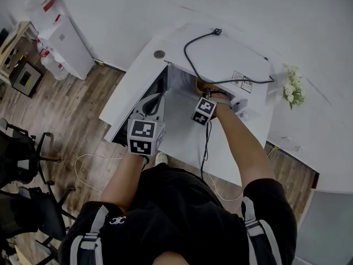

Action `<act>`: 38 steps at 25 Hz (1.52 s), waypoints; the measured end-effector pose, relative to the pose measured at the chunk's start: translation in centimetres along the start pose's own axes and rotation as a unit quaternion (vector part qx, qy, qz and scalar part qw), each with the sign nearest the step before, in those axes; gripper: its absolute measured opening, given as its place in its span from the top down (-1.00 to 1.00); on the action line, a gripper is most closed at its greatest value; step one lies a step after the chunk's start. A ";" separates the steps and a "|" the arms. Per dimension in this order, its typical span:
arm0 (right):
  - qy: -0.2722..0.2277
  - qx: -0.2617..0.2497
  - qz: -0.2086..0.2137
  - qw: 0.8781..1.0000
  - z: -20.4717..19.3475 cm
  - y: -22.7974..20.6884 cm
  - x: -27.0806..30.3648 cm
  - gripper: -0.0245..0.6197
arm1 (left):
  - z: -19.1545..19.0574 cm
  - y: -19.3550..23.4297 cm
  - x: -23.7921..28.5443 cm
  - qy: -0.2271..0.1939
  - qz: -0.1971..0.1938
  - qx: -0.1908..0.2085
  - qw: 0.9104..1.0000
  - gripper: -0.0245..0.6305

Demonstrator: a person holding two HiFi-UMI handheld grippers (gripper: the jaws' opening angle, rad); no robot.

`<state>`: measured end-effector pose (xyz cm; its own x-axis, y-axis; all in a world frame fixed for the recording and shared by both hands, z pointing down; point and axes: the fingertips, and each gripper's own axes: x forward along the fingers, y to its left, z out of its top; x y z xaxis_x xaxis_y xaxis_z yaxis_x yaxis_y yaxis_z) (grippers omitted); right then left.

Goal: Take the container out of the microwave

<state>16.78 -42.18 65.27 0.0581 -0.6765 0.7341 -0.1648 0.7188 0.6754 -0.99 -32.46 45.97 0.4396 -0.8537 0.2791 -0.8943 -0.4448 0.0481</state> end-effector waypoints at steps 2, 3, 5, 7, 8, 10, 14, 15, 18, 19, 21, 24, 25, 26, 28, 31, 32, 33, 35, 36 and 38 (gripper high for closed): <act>0.000 0.001 0.009 1.000 0.0 0.1 -0.2 0.81 | 0.1 0.0 -0.1 -0.002 0.000 0.000 1.000 0.92; 0.000 0.002 0.015 1.000 -0.1 0.3 -0.3 0.83 | 0.2 0.0 -0.2 -0.002 0.000 0.000 1.000 0.92; 0.000 0.002 0.029 1.000 -0.1 0.7 -0.5 0.83 | 0.3 -0.1 -0.4 -0.003 0.001 0.001 1.000 0.92; -0.002 0.009 0.049 0.999 -0.1 1.1 -1.0 0.83 | 0.4 -0.3 -0.6 -0.004 0.000 0.001 1.000 0.92; -0.003 0.013 0.061 0.998 -0.1 1.2 -1.2 0.84 | 0.4 -0.4 -0.6 -0.004 0.000 0.001 1.000 0.92; -0.003 0.022 0.091 0.996 -0.1 1.8 -1.8 0.84 | 0.3 -0.7 -0.6 -0.003 -0.001 0.002 1.000 0.92; -0.004 0.024 0.136 0.990 0.0 2.9 -3.3 0.84 | 0.3 -1.3 -1.0 -0.004 -0.002 0.002 1.000 0.92; -0.007 0.024 0.144 0.989 0.1 3.2 -3.6 0.84 | 0.3 -1.4 -1.1 -0.005 -0.002 0.002 1.000 0.92; -0.018 0.032 0.166 0.985 0.5 3.8 -4.8 0.85 | 0.3 -1.7 -1.4 -0.006 -0.001 0.001 1.000 0.92; -0.022 0.038 0.172 0.984 0.7 3.9 -5.2 0.85 | 0.3 -1.8 -1.5 -0.007 -0.001 0.000 1.000 0.92; -0.033 0.051 0.182 0.981 1.0 4.0 -6.1 0.85 | 0.2 -1.9 -1.8 -0.007 0.000 -0.002 1.000 0.92; -0.049 0.059 0.187 0.979 1.3 4.0 -7.4 0.85 | 0.0 -2.2 -2.2 -0.007 0.002 -0.003 1.000 0.92; -0.054 0.059 0.188 0.979 1.5 4.1 -7.9 0.85 | -0.1 -2.3 -2.5 -0.007 0.003 -0.003 1.000 0.92; -0.058 0.059 0.190 0.978 1.6 4.2 -8.5 0.85 | -0.2 -2.3 -2.7 -0.007 0.003 -0.002 1.000 0.92; -0.065 0.059 0.196 0.977 1.8 4.6 -9.6 0.85 | -0.5 -2.5 -3.1 -0.005 0.004 -0.003 1.000 0.92; -0.076 0.063 0.204 0.974 2.1 5.3 -11.5 0.86 | -0.9 -2.7 -3.7 -0.003 0.008 -0.006 1.000 0.92; -0.081 0.063 0.206 0.973 2.2 5.5 -12.2 0.86 | -1.1 -2.7 -3.9 -0.003 0.010 -0.007 1.000 0.92; -0.085 0.060 0.204 0.974 2.3 5.7 -12.9 0.86 | -1.2 -2.7 -4.1 -0.002 0.011 -0.008 1.000 0.92; -0.090 0.049 0.195 0.975 2.3 6.1 -14.2 0.86 | -1.6 -3.0 -4.4 0.000 0.011 -0.010 1.000 0.92; -0.092 0.044 0.191 0.976 2.3 6.3 -14.8 0.86 | -1.8 -3.2 -4.6 0.003 0.010 -0.011 1.000 0.92; -0.095 0.033 0.185 0.978 2.1 6.9 -15.9 0.87 | -2.3 -3.7 -4.8 0.007 0.007 -0.014 1.000 0.92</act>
<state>12.66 -26.77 58.08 -0.2003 -0.3942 0.8969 -0.2041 0.9122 0.3554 0.00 -26.09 46.65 0.4264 -0.8556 0.2935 -0.9022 -0.4255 0.0706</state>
